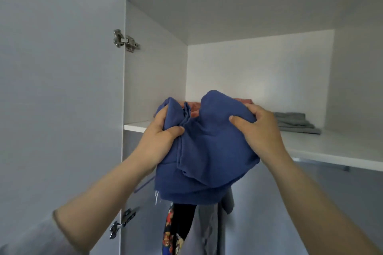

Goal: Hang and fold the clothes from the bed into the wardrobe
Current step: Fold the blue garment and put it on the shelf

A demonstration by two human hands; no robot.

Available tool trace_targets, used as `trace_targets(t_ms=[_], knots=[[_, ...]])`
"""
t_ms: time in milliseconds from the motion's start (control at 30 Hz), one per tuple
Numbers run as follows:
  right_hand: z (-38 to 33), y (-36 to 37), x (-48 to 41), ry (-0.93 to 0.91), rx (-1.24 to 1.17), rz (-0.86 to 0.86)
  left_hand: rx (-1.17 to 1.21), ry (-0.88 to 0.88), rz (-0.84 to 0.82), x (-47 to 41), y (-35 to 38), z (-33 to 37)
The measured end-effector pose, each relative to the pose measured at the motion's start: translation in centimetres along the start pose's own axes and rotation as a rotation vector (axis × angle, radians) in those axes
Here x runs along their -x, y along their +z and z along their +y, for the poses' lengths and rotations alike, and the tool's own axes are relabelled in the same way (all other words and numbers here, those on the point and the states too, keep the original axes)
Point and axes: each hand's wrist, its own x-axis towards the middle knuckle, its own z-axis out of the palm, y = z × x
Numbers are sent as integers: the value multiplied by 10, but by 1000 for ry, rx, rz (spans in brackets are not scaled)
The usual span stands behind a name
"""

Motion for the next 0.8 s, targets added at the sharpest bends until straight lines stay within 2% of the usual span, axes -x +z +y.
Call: trace_targets(t_ms=[433,800], knots=[[55,-59,-80,-16,140,157,197,123,-193,-115,95,-16],[91,-78,-133,-24,290,283,279,185,-369,-206,152,-41]])
